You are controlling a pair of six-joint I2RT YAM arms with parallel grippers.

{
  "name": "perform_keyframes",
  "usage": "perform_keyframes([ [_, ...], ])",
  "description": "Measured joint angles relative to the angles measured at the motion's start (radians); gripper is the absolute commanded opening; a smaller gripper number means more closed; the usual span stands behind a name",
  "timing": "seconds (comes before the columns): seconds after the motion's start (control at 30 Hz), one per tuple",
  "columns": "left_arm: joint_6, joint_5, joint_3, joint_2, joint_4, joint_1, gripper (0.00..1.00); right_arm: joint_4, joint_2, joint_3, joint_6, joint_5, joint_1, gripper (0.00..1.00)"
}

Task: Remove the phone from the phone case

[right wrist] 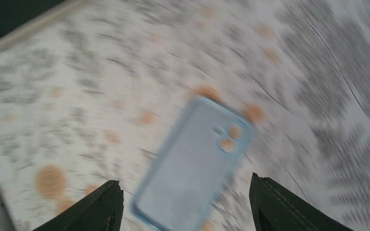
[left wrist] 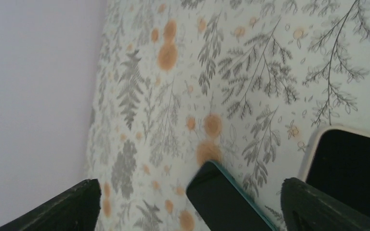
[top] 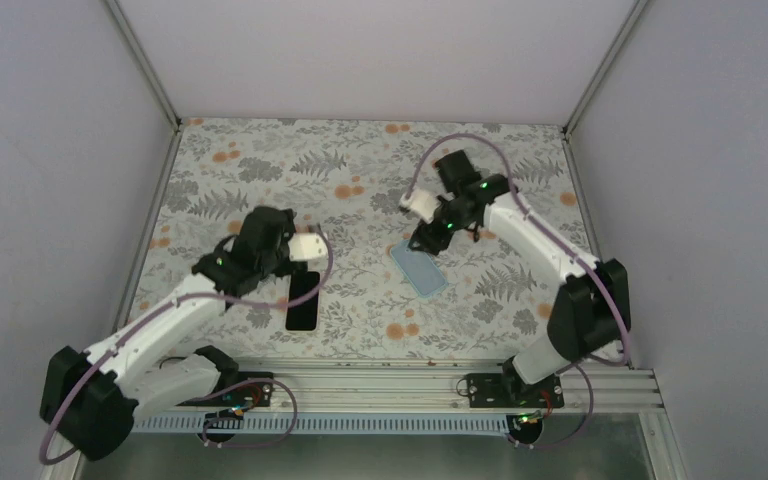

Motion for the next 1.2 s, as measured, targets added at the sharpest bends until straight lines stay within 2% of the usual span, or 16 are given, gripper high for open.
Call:
perform_keyframes([
  [0.03, -0.021, 0.04, 0.057, 0.036, -0.037, 0.021, 0.7, 0.013, -0.042, -0.016, -0.02, 0.006, 0.066, 0.62],
  [0.17, -0.084, 0.204, 0.257, 0.172, -0.129, 0.14, 0.19, 0.041, -0.138, -0.065, -0.072, 0.014, 0.283, 0.31],
  [0.2, -0.095, 0.24, 0.291, 0.2, -0.143, 0.167, 0.08, 0.046, -0.146, -0.071, -0.08, 0.018, 0.325, 0.25],
  [0.23, -0.103, 0.269, 0.319, 0.23, -0.156, 0.194, 0.03, 0.055, -0.15, -0.078, -0.077, 0.027, 0.373, 0.19],
  [0.33, -0.119, 0.345, 0.362, 0.32, -0.193, 0.235, 0.02, 0.082, -0.143, -0.092, -0.083, 0.056, 0.484, 0.04],
  [0.47, -0.124, 0.46, 0.391, 0.479, -0.269, 0.262, 0.02, 0.132, -0.076, -0.089, -0.078, 0.115, 0.625, 0.04],
  [0.7, -0.125, 0.61, 0.506, 0.766, -0.401, 0.273, 0.02, 0.213, 0.174, -0.025, -0.085, 0.216, 0.825, 0.04],
  [1.0, -0.107, 0.619, 0.491, 0.853, -0.443, 0.274, 0.02, 0.241, 0.347, 0.156, -0.112, 0.224, 0.883, 0.04],
  [1.2, -0.097, 0.611, 0.474, 0.867, -0.441, 0.279, 0.02, 0.259, 0.43, 0.205, -0.113, 0.206, 0.897, 0.04],
])
